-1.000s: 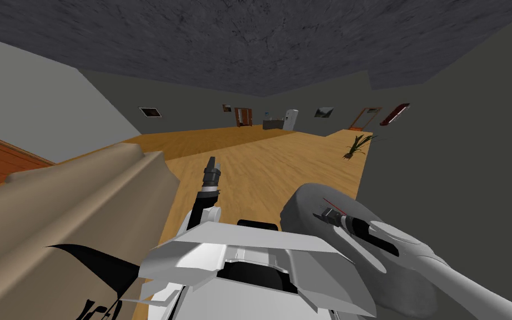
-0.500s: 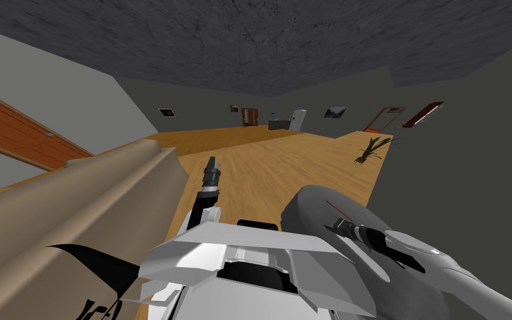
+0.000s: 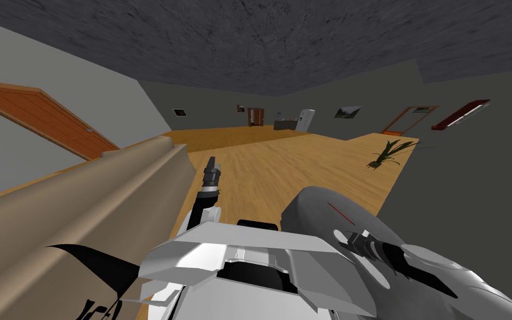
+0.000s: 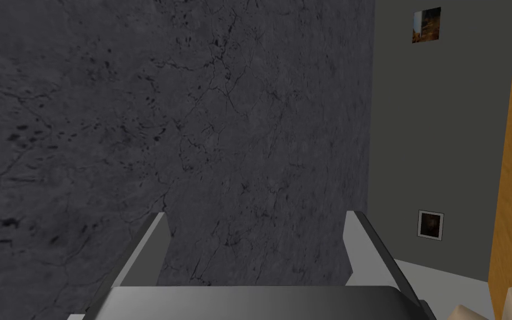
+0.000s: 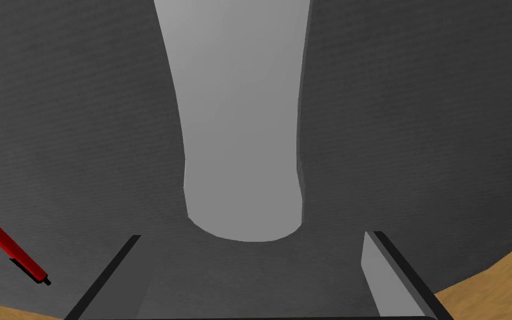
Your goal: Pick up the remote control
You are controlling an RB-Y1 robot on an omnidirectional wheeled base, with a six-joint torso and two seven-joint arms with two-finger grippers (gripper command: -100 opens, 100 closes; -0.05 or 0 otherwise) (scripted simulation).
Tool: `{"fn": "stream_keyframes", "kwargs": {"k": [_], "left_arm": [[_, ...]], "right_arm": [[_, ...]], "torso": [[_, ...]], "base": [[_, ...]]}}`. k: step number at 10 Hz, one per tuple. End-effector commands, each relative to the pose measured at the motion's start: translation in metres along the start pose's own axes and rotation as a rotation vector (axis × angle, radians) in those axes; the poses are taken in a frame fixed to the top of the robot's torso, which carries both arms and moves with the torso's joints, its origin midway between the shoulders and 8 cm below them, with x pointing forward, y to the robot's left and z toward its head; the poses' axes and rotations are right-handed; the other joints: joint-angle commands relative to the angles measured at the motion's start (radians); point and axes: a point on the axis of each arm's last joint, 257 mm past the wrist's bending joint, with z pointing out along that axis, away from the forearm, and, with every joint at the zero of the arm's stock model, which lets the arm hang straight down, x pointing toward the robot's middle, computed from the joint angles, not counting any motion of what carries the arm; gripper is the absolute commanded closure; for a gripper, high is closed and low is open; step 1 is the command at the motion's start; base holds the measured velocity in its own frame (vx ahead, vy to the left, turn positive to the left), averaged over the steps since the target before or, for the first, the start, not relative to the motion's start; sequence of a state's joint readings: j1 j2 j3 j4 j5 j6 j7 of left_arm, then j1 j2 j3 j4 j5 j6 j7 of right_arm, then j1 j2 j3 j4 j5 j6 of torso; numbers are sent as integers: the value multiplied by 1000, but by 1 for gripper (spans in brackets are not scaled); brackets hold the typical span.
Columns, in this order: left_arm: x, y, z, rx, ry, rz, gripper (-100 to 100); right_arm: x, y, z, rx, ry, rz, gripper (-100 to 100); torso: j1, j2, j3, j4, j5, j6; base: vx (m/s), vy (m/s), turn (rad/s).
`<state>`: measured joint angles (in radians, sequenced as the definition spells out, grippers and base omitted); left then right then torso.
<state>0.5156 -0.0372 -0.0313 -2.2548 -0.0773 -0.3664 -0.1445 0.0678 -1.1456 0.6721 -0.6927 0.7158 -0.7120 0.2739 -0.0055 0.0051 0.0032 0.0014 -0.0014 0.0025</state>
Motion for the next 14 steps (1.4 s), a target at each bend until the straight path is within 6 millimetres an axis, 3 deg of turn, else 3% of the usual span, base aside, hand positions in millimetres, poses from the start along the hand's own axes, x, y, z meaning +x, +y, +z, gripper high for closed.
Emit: {"fn": "stream_keyframes", "kwargs": {"k": [1,2,3,4,5,6,9,10,14], "left_arm": [[0,0,0,0,0,0,0],[0,0,0,0,0,0,0],[0,0,0,0,0,0,0],[0,0,0,0,0,0,0],[0,0,0,0,0,0,0],[0,0,0,0,0,0,0],[0,0,0,0,0,0,0],[0,0,0,0,0,0,0],[0,0,0,0,0,0,0]], "right_arm": [[23,2,-2,-2,47,-4,-100],[23,2,-2,-2,47,-4,-100],[46,8,-5,-7,96,-5,-100],[36,5,-2,-3,73,-1,-100],[39,6,-2,-5,76,-3,0],[42,14,8,-1,78,4,-100],[44,18,14,-1,78,8,-100],[45,18,14,0,79,8,100],[44,18,14,1,78,9,100]], "torso": [[0,0,0,0,0,0],[1,-1,-1,0,1,0],[3,-3,-1,-1,1,0],[1,-3,-2,-1,1,-1],[2,-4,-2,-1,1,0],[3,-5,-3,-1,1,0],[2,-7,-4,-1,1,0],[3,-6,-4,-1,1,0],[3,-6,-3,-1,1,0]], "base": [[-49,-32,95],[-32,-20,56],[-32,-47,140],[-17,-31,36],[0,0,0],[3,-24,57],[15,-27,35],[0,0,0],[0,0,0]]}}
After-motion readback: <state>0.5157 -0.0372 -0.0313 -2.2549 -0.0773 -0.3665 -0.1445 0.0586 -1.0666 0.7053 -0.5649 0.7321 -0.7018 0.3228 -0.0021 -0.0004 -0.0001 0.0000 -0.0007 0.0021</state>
